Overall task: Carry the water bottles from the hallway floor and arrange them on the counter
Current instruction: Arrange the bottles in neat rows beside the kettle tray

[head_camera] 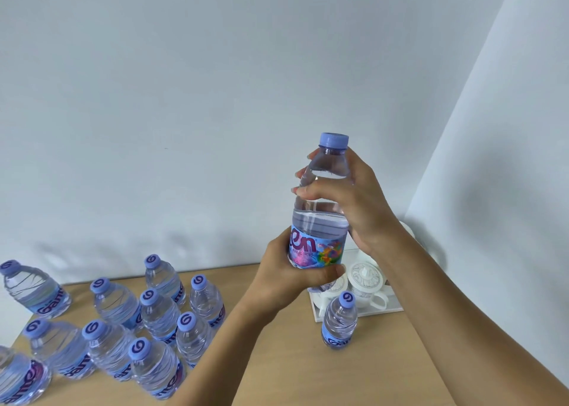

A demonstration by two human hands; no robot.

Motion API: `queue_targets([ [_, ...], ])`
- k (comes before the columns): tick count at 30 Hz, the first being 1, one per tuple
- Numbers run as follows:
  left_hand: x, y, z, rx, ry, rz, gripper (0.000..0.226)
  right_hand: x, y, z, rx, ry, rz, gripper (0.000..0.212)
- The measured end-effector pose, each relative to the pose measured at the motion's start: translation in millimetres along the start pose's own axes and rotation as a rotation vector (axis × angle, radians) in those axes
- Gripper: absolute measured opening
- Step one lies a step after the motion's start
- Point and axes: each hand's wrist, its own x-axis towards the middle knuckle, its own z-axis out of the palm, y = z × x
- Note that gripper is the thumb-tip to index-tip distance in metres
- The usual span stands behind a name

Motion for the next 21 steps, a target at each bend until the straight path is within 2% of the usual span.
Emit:
queue_targets([
  [4,1,-3,9,0.029,0.174,0.036,0.048,-4,5,6,-0.222,0.124,-0.037,0.041],
  [6,1,-5,15,0.069,0.261,0.049,0.051,-8,11,13,-0.229,0.221,-0.069,0.046],
  [9,-1,-6,21,0.071,0.251,0.043,0.057,-8,14,16,-0.235,0.293,-0.082,0.041],
  [12,-3,-2,12,0.042,0.103,0.026,0.054,-4,7,7,-0.198,0.205,-0.036,0.032],
  [15,-4,3,7,-0.009,-0.054,-0.014,0.051,-2,2,-4,-0.042,0.063,0.012,0.028],
  [18,-5,2,12,-0.001,-0.018,-0.003,0.05,-3,-1,-10,0.008,-0.025,0.039,0.032],
  [21,-6,1,20,0.03,0.1,0.041,0.047,-7,-3,-8,-0.133,0.04,0.011,0.045],
])
